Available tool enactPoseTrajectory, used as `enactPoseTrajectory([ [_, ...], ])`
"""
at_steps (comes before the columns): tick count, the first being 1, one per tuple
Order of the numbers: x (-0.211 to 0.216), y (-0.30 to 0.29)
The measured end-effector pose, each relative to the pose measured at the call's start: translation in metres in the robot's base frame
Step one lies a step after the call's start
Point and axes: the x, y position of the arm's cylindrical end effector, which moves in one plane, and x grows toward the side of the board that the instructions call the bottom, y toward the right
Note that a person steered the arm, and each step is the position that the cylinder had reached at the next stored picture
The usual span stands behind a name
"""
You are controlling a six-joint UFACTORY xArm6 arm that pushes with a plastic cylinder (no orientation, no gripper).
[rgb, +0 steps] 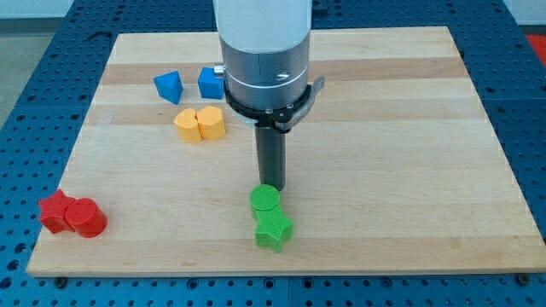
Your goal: Slide the yellow blocks to the top right
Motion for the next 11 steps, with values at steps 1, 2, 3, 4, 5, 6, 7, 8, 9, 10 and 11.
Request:
enactPoseTrajectory([
  [1,-0.002,0.002],
  [2,-0.004,-0.004],
  [3,-0.030,-0.014],
  [4,-0.055,-0.025],
  [5,-0.055,-0.025],
  [6,-0.055,-0.059],
  [7,-0.054,-0.118],
  [8,-0.056,-0.161],
  [9,-0.064,-0.208],
  [10,-0.085,-0.227],
  [11,-0.096,-0.212],
])
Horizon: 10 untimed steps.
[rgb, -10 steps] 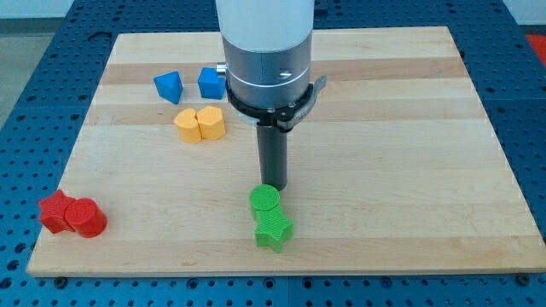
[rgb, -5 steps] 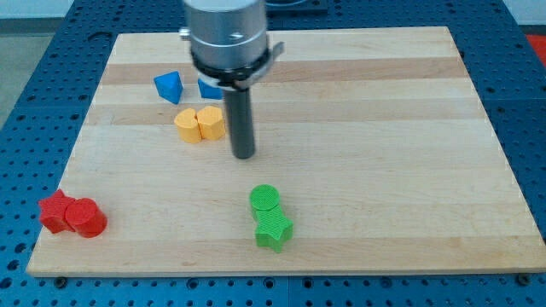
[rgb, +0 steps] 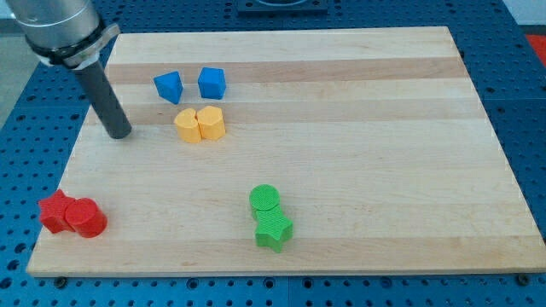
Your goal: Slide the yellow blocks to the top right
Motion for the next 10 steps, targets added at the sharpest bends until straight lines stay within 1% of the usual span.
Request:
enactPoseTrajectory([
  [2,0.000,0.082],
  [5,-0.014,0.243],
  [6,-0.021,0.255],
  [7,-0.023,0.255],
  [8,-0.030,0.278],
  [9,-0.026,0.272],
  [10,-0.009,0.265],
])
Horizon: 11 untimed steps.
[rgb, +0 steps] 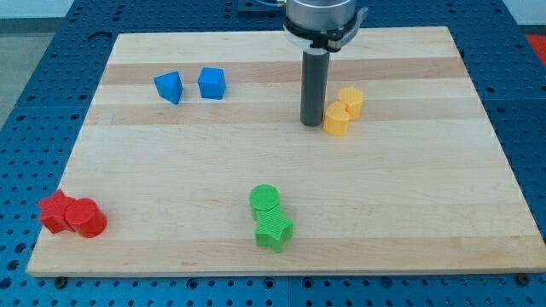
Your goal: Slide the yellow blocks to the top right
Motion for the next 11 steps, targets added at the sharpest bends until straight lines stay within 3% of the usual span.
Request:
enactPoseTrajectory([
  [3,0.014,0.039],
  [6,-0.046,0.056],
  [11,-0.102,0.106],
])
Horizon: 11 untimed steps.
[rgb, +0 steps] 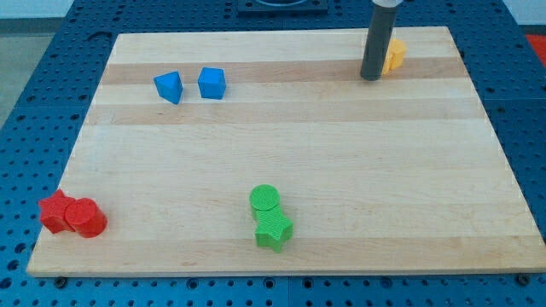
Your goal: Slide the yellow blocks to the top right
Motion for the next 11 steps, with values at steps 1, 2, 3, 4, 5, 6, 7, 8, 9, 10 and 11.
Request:
enactPoseTrajectory([
  [1,-0.002,0.017],
  [2,-0.006,0.031],
  [3,-0.017,0.034],
  [4,-0.029,0.034],
  [5,-0.039,0.036],
  [6,-0.049,0.036],
  [7,-0.055,0.038],
  [8,-0.045,0.039],
  [9,-0.037,0.039],
  [10,-0.031,0.013],
  [11,-0.031,-0.028],
])
